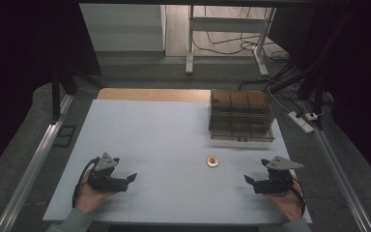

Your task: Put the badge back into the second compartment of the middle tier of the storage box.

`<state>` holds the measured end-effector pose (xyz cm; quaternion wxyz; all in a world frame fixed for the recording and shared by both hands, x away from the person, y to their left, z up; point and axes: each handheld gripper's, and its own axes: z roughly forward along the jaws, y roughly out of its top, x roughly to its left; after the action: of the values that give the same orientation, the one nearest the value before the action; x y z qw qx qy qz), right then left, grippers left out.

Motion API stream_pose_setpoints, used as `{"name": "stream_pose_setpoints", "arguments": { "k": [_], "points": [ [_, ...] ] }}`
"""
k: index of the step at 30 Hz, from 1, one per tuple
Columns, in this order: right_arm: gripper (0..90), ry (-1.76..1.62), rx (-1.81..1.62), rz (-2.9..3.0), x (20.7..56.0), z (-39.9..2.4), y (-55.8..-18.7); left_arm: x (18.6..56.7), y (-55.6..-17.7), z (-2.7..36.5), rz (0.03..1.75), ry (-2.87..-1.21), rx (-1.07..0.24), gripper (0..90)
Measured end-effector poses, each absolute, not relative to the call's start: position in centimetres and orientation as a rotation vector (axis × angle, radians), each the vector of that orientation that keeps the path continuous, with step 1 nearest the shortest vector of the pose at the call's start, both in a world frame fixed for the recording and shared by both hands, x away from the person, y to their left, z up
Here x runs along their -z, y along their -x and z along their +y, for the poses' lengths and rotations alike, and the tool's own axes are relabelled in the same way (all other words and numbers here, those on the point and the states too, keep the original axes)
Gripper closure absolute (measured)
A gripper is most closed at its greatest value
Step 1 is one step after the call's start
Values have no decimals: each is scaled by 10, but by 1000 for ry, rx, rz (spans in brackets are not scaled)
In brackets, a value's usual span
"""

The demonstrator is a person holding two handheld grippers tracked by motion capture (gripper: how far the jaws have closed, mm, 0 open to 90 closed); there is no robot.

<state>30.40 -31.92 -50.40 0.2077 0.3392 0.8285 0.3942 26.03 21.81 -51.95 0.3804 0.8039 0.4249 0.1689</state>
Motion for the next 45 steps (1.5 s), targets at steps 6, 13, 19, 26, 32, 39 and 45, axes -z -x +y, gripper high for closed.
{"name": "stream_pose_setpoints", "arguments": {
  "k": [6, 13, 19, 26, 32, 39, 45],
  "points": [
    [85, -932, -1096, 2309, 505, -318, -303, 518, -259, 217, 1076, -2056, -432, 114],
    [87, -918, -1098, 2307, 505, -319, -303, 516, -258, 217, 1064, -2068, -435, 119],
    [88, -922, -1094, 2307, 505, -319, -303, 516, -257, 221, 1062, -2064, -435, 119],
    [108, -922, -1104, 2311, 505, -319, -303, 517, -258, 220, 1055, -2076, -418, 119],
    [111, -925, -1123, 2301, 503, -319, -303, 519, -259, 219, 1059, -2081, -408, 119],
    [114, -919, -1140, 2295, 497, -316, -302, 519, -260, 220, 1063, -2079, -399, 121],
    [110, -911, -1169, 2262, 492, -312, -301, 519, -260, 220, 1065, -2084, -400, 121]
  ]
}}
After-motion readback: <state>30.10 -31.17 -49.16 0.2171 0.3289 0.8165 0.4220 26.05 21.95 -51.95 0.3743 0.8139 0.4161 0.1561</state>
